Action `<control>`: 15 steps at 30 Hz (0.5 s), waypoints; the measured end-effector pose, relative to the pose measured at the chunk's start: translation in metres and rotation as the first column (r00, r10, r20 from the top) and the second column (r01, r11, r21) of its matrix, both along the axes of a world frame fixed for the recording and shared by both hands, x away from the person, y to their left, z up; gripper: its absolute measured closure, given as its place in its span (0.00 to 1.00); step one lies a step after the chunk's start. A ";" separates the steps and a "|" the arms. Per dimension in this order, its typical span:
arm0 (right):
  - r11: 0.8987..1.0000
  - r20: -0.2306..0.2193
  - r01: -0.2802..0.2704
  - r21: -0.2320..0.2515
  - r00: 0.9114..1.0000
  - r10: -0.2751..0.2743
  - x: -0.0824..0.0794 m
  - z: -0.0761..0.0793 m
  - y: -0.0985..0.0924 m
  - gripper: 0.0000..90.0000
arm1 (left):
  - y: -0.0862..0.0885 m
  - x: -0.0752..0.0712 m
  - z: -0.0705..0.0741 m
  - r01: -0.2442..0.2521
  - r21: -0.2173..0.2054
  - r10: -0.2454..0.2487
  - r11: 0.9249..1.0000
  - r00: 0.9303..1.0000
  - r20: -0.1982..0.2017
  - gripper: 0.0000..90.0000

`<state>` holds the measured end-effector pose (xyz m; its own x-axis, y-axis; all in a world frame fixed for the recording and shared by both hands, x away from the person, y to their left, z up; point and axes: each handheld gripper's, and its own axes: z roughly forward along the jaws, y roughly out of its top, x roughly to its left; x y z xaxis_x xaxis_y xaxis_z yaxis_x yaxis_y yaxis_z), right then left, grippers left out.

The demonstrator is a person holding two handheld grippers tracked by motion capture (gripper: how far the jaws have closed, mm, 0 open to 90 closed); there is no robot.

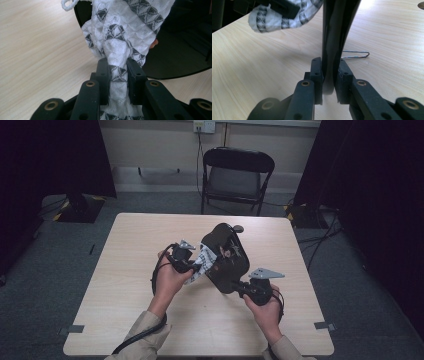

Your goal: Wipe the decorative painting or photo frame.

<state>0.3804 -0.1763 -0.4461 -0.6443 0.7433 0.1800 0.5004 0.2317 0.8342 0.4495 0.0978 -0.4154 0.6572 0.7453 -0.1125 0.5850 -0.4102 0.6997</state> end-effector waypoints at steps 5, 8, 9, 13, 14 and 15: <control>1.000 -0.001 0.000 0.001 1.000 0.000 0.000 0.000 0.000 0.88 | 0.000 -0.002 -0.013 0.001 0.009 -0.001 1.000 1.000 -0.018 0.83; 1.000 -0.002 0.000 0.000 1.000 0.000 0.000 0.000 0.000 0.88 | 0.000 -0.003 -0.020 0.000 0.016 0.000 1.000 1.000 -0.026 0.83; 1.000 -0.003 -0.001 0.001 1.000 0.001 0.000 0.000 0.000 0.88 | 0.000 -0.003 -0.023 -0.002 0.017 0.002 1.000 1.000 -0.031 0.83; 1.000 -0.003 -0.004 0.001 1.000 0.004 0.001 0.000 -0.001 0.88 | 0.000 -0.004 -0.029 -0.002 0.021 0.003 1.000 0.999 -0.041 0.83; 1.000 -0.004 -0.004 0.002 1.000 0.004 0.001 0.000 -0.001 0.88 | 0.000 -0.005 -0.032 -0.005 0.024 0.006 1.000 0.999 -0.049 0.83; 1.000 -0.003 -0.004 0.001 1.000 0.004 0.001 0.000 -0.001 0.88 | 0.000 -0.005 -0.032 -0.005 0.024 0.006 1.000 0.999 -0.049 0.83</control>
